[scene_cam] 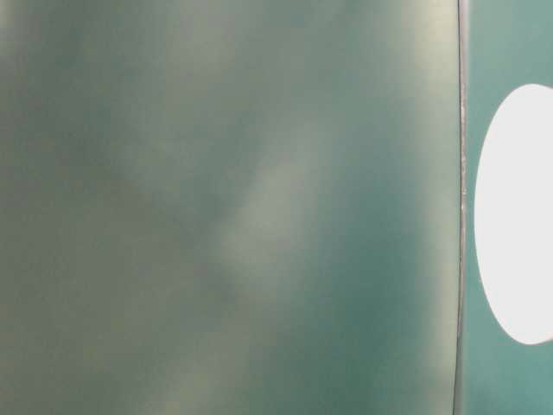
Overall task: Grip the spoon and scoop the red block from the bowl with right arm.
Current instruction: 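Lower the open right gripper around the pink spoon's handle end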
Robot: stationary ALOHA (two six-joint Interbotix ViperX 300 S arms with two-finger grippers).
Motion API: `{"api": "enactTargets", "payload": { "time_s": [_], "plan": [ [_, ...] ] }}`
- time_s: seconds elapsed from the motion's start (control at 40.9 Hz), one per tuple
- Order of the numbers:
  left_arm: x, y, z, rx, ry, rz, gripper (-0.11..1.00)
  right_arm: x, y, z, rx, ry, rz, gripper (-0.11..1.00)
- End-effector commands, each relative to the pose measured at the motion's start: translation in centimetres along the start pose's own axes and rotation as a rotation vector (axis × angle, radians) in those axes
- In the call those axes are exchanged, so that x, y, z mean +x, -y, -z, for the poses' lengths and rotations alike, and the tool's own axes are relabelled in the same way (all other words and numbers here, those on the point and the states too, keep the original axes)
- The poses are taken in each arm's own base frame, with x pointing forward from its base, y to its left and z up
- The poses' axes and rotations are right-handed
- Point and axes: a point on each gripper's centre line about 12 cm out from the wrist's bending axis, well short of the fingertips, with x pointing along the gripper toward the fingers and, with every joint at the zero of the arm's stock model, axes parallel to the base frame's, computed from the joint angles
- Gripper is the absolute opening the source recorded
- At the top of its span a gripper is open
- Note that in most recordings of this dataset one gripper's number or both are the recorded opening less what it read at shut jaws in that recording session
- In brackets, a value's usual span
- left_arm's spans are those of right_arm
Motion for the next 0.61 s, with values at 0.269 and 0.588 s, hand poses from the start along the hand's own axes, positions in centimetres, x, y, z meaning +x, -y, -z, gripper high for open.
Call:
{"api": "enactTargets", "payload": {
  "time_s": [0.269,0.588],
  "plan": [
    [0.0,0.0,-0.8,0.006,-0.006,-0.002,-0.01,1.0,-1.3,3.0,0.030,0.034,-0.062,0.60],
    [0.0,0.0,-0.6,0.012,-0.018,-0.003,-0.01,1.7,-2.1,6.4,0.050,0.039,-0.078,0.60]
  ]
}}
